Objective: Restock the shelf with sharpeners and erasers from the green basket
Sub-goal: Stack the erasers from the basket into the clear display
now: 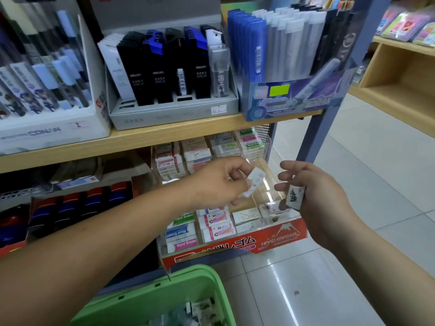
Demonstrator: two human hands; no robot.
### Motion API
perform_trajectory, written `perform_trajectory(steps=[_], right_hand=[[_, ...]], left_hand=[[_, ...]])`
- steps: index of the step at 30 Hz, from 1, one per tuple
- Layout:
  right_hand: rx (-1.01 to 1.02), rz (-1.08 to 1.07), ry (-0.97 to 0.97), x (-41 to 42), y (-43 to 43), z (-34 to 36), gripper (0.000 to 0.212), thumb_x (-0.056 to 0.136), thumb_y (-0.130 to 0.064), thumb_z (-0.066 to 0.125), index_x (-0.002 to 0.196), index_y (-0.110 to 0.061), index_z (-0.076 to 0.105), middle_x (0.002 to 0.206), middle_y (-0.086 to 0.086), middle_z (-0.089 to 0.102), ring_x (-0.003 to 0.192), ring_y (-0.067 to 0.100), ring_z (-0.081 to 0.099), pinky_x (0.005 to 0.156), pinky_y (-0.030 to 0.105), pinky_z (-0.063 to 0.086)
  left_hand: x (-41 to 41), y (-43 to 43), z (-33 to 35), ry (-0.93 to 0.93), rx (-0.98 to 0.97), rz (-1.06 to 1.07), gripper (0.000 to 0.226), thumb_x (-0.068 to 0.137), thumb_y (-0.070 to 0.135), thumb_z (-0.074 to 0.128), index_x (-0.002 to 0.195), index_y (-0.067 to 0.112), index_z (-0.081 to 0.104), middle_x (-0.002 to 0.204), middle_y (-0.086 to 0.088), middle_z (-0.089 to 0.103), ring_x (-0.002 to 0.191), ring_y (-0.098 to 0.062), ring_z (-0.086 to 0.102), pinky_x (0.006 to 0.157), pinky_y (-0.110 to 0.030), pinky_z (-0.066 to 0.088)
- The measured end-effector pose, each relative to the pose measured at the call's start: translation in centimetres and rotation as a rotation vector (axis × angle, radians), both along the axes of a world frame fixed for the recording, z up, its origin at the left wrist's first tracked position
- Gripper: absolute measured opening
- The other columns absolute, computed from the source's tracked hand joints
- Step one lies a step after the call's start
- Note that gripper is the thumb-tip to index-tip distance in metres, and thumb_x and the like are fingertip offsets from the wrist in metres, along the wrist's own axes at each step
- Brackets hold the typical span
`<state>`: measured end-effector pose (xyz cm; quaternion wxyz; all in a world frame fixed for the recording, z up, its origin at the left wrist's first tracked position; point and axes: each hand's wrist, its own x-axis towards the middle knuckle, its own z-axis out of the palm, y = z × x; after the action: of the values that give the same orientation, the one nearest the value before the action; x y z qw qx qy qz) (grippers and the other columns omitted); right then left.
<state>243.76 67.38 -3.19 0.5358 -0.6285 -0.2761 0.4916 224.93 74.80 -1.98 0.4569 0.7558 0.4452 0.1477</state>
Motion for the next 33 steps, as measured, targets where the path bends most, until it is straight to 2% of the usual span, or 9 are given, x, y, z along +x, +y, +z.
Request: perform_trajectory(steps=[2,5,10,14,17,20,23,29,33], right_hand=[[0.022,0.004,-0.037,1.0,-0.8,0.0,0.045,0.092,0.012,0.043,0.111,-0.018,0.071,0.11,0.013,0.068,0.087,0.027,0.073,0.063,0.04,0.061],[0.068,0.037,-0.098,1.8,-2.1,-0.4,0.053,0.091,0.02,0.054,0.12,-0.021,0.066,0.114,0.003,0.066,0.087,0.024,0.075,0.061,0.037,0.064],[0.149,-0.134,-0.052,3.9,-2.9,-1.7,0.052,0.085,0.009,0.076,0.119,-0.028,0.064,0.118,0.001,0.068,0.104,0.032,0.074,0.08,0.052,0.065],[0.192,-0.219,0.064,4.9,-3.2,-1.9,0.055,0.077,0.01,0.082,0.112,-0.027,0.062,0.121,0.009,0.064,0.112,0.038,0.07,0.092,0.054,0.061],[0.186,-0.194,0.17,4.9,-3.4,-1.8,0.053,0.075,0.019,0.077,0.112,-0.016,0.063,0.112,0.015,0.056,0.103,0.041,0.074,0.09,0.051,0.062],[0.187,-0.128,0.13,4.6,-3.6,-1.6,0.048,0.077,0.014,0.078,0.111,-0.017,0.067,0.108,0.008,0.058,0.103,0.039,0.074,0.072,0.038,0.065],[0.183,-0.09,0.09,4.3,-3.8,-1.6,0.045,0.079,0.008,0.081,0.112,-0.02,0.069,0.111,0.007,0.064,0.096,0.034,0.076,0.055,0.024,0.059],[0.189,-0.084,0.039,4.2,-3.9,-1.8,0.044,0.079,0.005,0.082,0.112,-0.022,0.07,0.11,0.008,0.067,0.094,0.034,0.076,0.071,0.039,0.065],[0.203,-0.077,0.036,4.1,-4.0,-1.6,0.045,0.081,0.008,0.08,0.112,-0.022,0.069,0.106,0.008,0.069,0.092,0.033,0.077,0.072,0.04,0.065]], left_hand=[[1.0,0.3,-0.1,0.106,0.092,-0.06,0.023,0.103,0.023,0.061,0.125,0.031,0.065,0.098,0.007,0.064,0.083,-0.006,0.065,0.07,-0.025,0.055],[3.6,0.4,-0.5,0.134,0.188,-0.042,0.023,0.099,0.019,0.067,0.119,0.031,0.067,0.091,0.012,0.064,0.079,0.0,0.061,0.064,-0.013,0.048],[7.0,0.6,-2.7,0.3,0.503,-0.001,0.01,0.084,0.022,0.081,0.086,0.03,0.074,0.082,0.014,0.07,0.077,-0.004,0.066,0.069,-0.03,0.058],[7.7,0.1,-3.7,0.541,0.735,-0.073,0.01,0.092,0.028,0.068,0.092,0.033,0.077,0.087,0.011,0.071,0.077,-0.012,0.066,0.068,-0.036,0.061],[8.0,-0.1,-3.6,0.625,0.738,-0.09,0.014,0.093,0.029,0.067,0.098,0.037,0.078,0.091,0.011,0.072,0.078,-0.014,0.065,0.063,-0.032,0.058],[8.7,0.1,-3.3,0.757,0.663,-0.122,0.019,0.092,0.018,0.063,0.084,0.03,0.075,0.082,0.008,0.067,0.073,-0.015,0.059,0.051,-0.026,0.042],[8.6,0.2,-3.3,0.699,0.531,-0.166,0.023,0.093,0.018,0.058,0.077,0.026,0.072,0.074,0.008,0.064,0.071,-0.016,0.061,0.06,-0.034,0.056],[6.8,-0.6,-3.8,0.611,0.445,-0.232,0.031,0.104,0.047,0.046,0.101,0.029,0.072,0.092,0.008,0.069,0.084,-0.014,0.063,0.077,-0.039,0.058],[5.9,-1.2,-3.9,0.671,0.485,-0.348,0.042,0.107,0.054,0.033,0.125,0.03,0.063,0.131,0.008,0.056,0.113,-0.017,0.056,0.097,-0.045,0.051]])
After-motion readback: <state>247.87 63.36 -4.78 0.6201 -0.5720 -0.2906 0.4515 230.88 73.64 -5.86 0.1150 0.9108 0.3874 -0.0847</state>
